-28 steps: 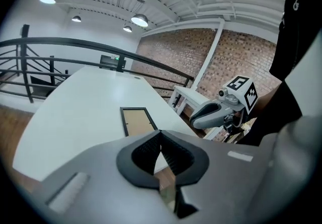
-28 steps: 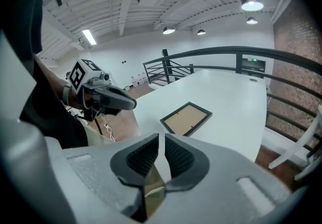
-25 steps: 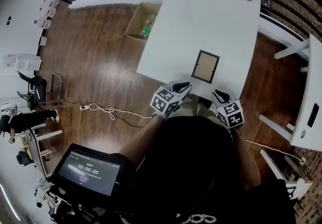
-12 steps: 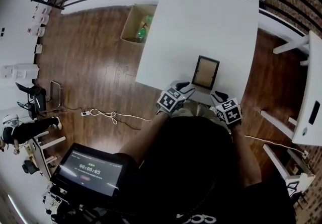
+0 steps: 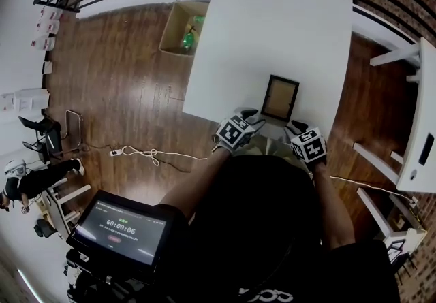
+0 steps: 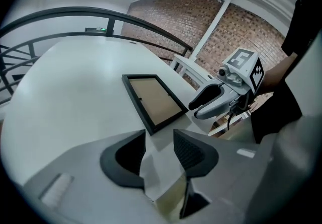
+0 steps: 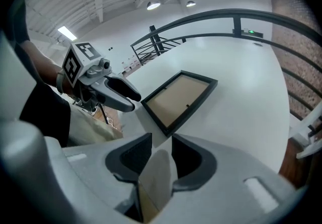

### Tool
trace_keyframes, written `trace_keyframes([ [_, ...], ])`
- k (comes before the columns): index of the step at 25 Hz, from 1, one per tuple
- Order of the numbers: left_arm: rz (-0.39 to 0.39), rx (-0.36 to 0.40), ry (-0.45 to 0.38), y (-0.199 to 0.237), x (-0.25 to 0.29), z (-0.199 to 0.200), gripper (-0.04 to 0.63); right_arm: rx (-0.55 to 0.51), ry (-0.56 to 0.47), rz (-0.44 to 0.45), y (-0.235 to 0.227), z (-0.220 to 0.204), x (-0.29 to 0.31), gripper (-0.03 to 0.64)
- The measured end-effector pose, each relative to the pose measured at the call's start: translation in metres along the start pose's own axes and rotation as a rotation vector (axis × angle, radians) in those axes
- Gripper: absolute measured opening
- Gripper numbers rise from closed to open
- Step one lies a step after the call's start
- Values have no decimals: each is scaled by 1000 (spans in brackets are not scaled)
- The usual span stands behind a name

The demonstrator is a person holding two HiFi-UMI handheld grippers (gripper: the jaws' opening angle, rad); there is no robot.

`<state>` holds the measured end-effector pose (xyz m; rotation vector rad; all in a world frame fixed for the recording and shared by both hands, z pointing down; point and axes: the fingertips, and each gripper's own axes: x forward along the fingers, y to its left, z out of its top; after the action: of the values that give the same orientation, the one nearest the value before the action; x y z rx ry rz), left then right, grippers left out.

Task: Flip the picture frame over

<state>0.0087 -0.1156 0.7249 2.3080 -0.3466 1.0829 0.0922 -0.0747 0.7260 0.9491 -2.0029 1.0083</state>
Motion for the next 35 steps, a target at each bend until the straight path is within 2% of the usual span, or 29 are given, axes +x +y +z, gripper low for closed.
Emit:
trace_keyframes([
  [8, -17, 12, 35, -8, 11, -4, 186, 10, 11, 6, -4, -1, 7, 107],
  [23, -58, 13, 14, -18, 8, 3, 186, 22, -11, 10, -1, 0, 0, 114],
  [35, -93, 89, -27, -34, -16, 26, 186, 12, -59, -23, 2, 18, -31, 123],
])
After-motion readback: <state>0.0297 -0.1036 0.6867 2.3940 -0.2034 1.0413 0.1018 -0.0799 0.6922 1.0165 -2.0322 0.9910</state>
